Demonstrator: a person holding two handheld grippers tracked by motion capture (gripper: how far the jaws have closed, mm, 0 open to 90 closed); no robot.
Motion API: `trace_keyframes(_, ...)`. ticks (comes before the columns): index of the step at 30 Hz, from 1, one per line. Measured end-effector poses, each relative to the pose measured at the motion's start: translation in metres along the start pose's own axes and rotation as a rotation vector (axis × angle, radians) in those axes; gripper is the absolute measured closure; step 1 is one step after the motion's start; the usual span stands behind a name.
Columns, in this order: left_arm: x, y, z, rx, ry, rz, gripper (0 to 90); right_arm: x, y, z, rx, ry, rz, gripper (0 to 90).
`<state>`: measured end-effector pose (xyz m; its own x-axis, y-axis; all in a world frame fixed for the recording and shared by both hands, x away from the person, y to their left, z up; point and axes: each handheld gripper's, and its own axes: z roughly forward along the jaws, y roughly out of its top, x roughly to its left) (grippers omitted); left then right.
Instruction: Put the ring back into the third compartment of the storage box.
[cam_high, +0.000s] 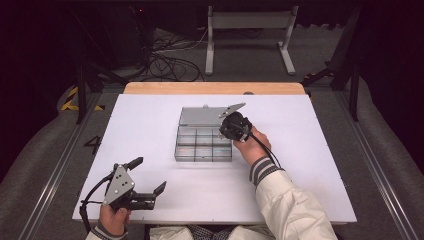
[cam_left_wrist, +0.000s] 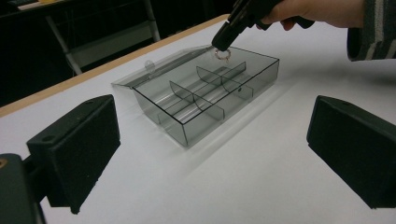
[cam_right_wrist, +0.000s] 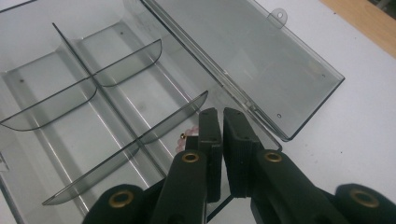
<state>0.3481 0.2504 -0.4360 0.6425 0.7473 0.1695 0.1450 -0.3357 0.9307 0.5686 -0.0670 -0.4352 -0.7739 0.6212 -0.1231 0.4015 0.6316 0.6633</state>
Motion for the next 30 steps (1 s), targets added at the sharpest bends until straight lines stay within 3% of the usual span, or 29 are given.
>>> trace_keyframes(25,-0.001,0.000,0.000,-0.003,-0.004,-0.006,3.2,0.006,-0.002,0.017,0.065,0.027,-0.001,86.3)
trace_keyframes(30,-0.001,0.000,-0.001,-0.002,-0.007,-0.012,3.2,0.007,-0.002,0.019,0.067,-0.002,-0.011,82.8)
